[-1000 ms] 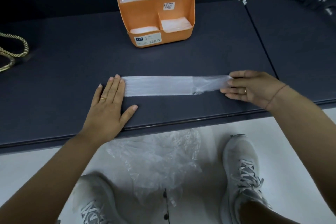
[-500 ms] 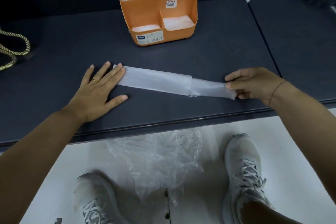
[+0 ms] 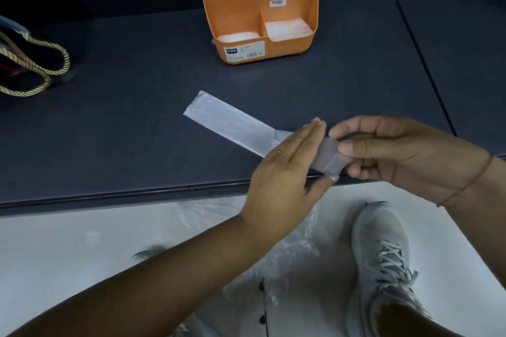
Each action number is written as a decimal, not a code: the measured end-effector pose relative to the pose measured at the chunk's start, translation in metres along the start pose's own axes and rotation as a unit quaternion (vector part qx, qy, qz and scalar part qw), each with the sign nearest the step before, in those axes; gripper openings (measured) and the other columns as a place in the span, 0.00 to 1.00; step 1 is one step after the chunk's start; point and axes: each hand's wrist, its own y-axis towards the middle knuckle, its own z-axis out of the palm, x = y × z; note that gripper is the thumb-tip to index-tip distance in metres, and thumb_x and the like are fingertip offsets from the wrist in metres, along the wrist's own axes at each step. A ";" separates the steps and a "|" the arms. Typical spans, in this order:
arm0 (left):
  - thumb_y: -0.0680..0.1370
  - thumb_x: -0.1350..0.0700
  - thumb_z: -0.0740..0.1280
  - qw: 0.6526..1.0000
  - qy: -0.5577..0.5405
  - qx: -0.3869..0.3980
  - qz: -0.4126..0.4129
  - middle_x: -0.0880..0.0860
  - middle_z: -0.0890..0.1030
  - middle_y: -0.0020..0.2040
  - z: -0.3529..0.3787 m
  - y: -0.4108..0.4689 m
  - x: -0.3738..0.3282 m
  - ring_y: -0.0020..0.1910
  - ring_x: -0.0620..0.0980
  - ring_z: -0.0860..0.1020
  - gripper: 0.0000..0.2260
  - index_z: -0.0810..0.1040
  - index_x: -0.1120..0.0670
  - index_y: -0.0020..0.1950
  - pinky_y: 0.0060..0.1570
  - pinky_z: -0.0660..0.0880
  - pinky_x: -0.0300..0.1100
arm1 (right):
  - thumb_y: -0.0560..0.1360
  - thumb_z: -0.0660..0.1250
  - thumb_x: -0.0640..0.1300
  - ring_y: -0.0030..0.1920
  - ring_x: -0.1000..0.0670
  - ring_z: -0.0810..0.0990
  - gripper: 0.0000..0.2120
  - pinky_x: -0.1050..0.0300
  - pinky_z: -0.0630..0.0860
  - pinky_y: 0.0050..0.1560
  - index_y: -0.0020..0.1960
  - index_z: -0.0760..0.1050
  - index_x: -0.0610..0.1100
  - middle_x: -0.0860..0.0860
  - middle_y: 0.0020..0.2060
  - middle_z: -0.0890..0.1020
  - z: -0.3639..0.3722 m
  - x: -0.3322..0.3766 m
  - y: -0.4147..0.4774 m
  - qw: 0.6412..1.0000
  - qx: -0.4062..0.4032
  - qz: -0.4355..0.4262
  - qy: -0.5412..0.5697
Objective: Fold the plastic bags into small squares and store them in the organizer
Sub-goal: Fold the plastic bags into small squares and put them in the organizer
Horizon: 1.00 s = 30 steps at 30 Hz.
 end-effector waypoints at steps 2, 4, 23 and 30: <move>0.76 0.60 0.70 0.996 -0.055 -0.051 -0.054 0.56 0.80 0.64 -0.004 0.012 -0.006 0.64 0.50 0.77 0.21 0.76 0.61 0.68 0.63 0.73 0.44 | 0.50 0.82 0.55 0.30 0.54 0.79 0.24 0.65 0.77 0.33 0.44 0.84 0.49 0.47 0.33 0.81 0.003 0.009 0.001 0.999 0.011 -0.036 0.007; 0.79 0.60 0.64 0.985 -0.123 -0.060 -0.104 0.53 0.82 0.62 -0.013 0.021 -0.009 0.62 0.48 0.79 0.14 0.80 0.58 0.65 0.62 0.75 0.45 | 0.60 0.75 0.55 0.29 0.54 0.75 0.16 0.65 0.75 0.31 0.44 0.83 0.48 0.48 0.33 0.80 -0.001 0.017 0.008 0.996 -0.014 -0.088 0.030; 0.82 0.57 0.63 0.799 -0.411 -0.116 -0.424 0.52 0.86 0.45 -0.077 0.049 0.052 0.49 0.48 0.84 0.08 0.82 0.55 0.51 0.54 0.80 0.42 | 0.72 0.72 0.41 0.36 0.50 0.76 0.10 0.63 0.76 0.39 0.46 0.80 0.34 0.43 0.40 0.81 0.016 -0.020 0.093 0.960 0.093 -0.081 -0.253; 0.82 0.58 0.65 0.848 -0.282 -0.124 -0.432 0.49 0.85 0.39 -0.080 0.037 0.100 0.40 0.43 0.83 0.11 0.83 0.54 0.42 0.43 0.80 0.36 | 0.75 0.70 0.44 0.26 0.57 0.69 0.10 0.69 0.67 0.30 0.41 0.79 0.36 0.53 0.25 0.75 0.022 -0.026 0.099 0.952 0.003 -0.080 -0.296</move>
